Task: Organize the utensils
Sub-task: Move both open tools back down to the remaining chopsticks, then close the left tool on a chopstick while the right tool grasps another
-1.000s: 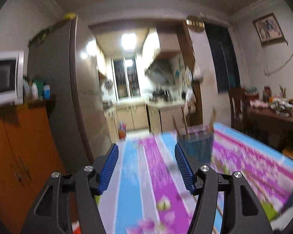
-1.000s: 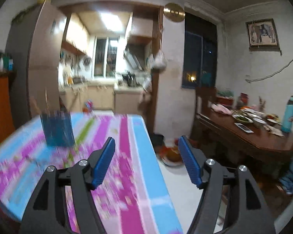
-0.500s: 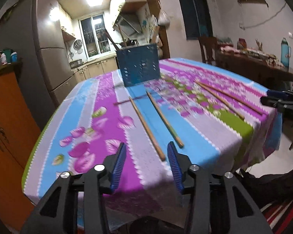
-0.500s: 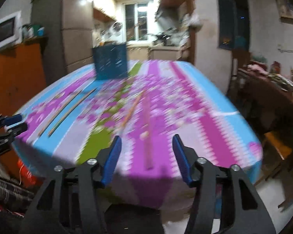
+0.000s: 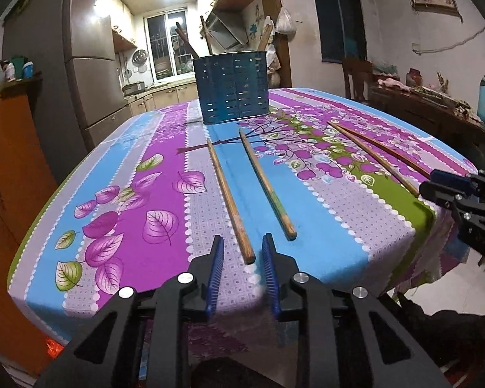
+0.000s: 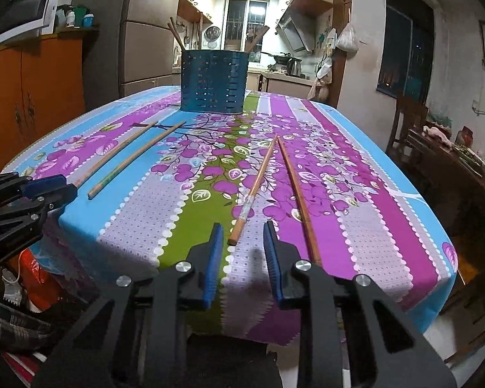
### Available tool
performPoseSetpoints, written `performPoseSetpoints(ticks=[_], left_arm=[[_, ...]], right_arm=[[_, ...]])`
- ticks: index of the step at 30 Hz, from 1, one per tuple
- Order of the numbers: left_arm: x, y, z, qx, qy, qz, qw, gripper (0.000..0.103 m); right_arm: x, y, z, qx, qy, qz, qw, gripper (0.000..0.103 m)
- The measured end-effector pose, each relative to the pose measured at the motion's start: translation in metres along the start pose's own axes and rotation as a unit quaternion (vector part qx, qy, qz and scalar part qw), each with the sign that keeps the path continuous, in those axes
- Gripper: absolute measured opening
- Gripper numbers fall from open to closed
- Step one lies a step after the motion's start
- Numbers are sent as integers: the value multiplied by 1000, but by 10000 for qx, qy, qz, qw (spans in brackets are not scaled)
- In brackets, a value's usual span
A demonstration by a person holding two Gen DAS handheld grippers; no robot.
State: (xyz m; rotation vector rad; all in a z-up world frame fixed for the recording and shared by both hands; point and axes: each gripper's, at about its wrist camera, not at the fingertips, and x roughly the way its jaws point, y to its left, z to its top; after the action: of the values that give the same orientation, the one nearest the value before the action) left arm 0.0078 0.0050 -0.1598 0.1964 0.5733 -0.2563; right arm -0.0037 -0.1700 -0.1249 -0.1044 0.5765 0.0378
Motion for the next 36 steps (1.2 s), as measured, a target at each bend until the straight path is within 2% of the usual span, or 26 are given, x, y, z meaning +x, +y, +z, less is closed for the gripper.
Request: performPoseSetpoints(ticks=[11,14,36], left_arm=[[2,2,4,-177,92,36,9998,26],[2,4,4,-293,138,35,9995,22],[1,7,5,-427,212,5,9989,15]], right_arm=[[14,-1,0,198,111,108,9997,13],[14,-3,-1,301,125,192,9993,7],[14,-7,-1,507,140,252,9983,6]])
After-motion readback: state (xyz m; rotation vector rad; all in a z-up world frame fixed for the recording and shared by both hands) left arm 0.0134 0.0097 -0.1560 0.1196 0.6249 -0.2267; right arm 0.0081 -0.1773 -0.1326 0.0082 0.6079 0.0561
